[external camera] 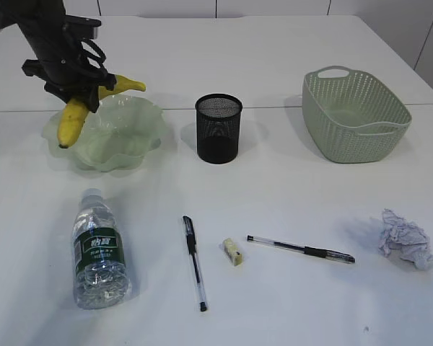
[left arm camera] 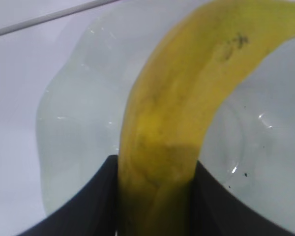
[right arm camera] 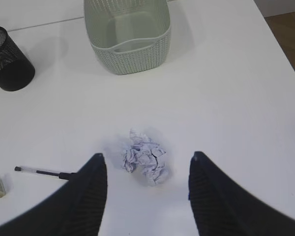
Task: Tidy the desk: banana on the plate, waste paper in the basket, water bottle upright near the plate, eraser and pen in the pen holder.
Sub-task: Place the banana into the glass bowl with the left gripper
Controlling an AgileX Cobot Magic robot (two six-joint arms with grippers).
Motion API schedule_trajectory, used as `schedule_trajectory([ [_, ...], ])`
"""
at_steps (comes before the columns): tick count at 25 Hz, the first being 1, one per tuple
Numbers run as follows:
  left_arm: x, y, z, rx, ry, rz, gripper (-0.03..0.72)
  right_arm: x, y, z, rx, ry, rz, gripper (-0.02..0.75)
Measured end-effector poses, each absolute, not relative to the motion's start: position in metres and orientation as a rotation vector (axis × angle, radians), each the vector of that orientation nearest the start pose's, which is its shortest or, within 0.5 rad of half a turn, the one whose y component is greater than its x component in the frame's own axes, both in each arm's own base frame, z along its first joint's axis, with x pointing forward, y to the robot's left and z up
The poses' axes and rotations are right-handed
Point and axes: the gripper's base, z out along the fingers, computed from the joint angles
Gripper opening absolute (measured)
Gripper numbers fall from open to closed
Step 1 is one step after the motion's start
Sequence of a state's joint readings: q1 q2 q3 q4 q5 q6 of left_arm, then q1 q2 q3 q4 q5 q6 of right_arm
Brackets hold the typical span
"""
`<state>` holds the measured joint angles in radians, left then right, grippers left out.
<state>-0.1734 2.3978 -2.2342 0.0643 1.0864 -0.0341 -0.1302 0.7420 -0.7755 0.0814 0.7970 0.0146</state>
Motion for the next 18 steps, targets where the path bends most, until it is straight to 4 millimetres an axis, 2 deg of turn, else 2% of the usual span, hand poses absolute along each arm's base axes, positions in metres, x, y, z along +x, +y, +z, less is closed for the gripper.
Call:
schedule_trajectory([
  [4, 0.515, -0.085, 0.202, 0.21, 2.726, 0.02, 0.254, 0.135, -0.012, 0.337, 0.195, 2.237, 0.036, 0.4],
  [9, 0.517, -0.086, 0.187, 0.209, 2.756, 0.008, 0.254, 0.134, -0.012, 0.337, 0.196, 2.24, 0.036, 0.4],
  [18, 0.519, -0.076, 0.186, 0.165, 2.763, -0.022, 0.254, 0.134, -0.012, 0.337, 0.196, 2.239, 0.038, 0.4],
])
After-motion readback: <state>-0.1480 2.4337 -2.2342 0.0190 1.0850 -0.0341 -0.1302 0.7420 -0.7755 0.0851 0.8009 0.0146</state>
